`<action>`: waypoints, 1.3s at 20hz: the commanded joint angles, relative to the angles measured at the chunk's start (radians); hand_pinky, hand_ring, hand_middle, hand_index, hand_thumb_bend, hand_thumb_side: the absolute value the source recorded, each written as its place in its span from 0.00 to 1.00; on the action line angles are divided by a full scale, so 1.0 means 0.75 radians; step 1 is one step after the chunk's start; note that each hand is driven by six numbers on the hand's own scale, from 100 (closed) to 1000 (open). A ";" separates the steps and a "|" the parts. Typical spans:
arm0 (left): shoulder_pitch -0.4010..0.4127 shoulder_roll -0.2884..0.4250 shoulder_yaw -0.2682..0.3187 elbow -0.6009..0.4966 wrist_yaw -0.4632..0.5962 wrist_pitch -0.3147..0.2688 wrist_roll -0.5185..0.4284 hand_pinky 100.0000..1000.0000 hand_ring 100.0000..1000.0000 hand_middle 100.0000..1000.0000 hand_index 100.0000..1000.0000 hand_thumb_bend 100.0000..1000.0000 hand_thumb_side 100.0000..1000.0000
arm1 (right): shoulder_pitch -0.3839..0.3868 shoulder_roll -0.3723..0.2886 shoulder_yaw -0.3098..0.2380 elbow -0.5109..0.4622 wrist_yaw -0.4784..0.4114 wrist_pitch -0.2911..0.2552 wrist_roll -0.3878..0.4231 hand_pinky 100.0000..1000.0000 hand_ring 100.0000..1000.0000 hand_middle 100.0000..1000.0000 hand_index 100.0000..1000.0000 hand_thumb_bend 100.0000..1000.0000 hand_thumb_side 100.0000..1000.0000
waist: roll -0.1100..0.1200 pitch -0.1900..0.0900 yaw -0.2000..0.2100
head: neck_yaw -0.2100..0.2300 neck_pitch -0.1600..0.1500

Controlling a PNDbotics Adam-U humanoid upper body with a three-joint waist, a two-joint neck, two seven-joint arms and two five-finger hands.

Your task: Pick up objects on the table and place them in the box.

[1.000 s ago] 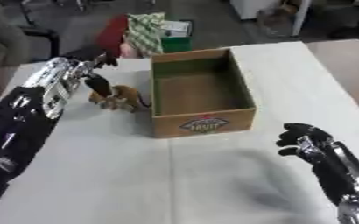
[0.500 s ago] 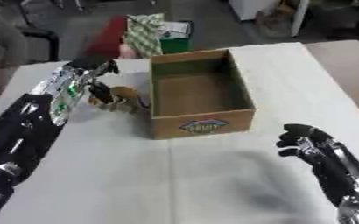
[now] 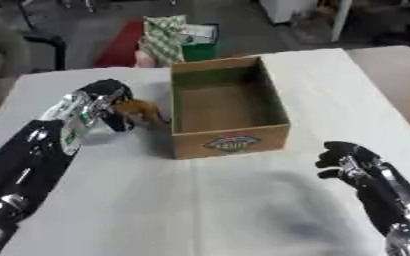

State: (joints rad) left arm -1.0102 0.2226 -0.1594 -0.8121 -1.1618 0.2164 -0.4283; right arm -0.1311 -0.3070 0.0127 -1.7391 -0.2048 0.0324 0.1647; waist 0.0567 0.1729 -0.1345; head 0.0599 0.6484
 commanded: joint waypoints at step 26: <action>-0.145 -0.078 -0.142 -0.367 -0.048 -0.109 0.008 0.52 0.33 0.24 0.36 0.00 0.15 | -0.029 -0.022 0.014 -0.023 -0.008 -0.007 0.025 0.59 0.64 0.56 0.73 0.00 0.53 | -0.018 -0.013 -0.042 | 0.026 -0.024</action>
State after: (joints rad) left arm -1.0932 0.1714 -0.2629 -1.0786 -1.1811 0.1397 -0.4340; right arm -0.1415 -0.3070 0.0228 -1.7390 -0.2047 0.0292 0.1791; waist 0.0504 0.1766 -0.1679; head 0.0739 0.6410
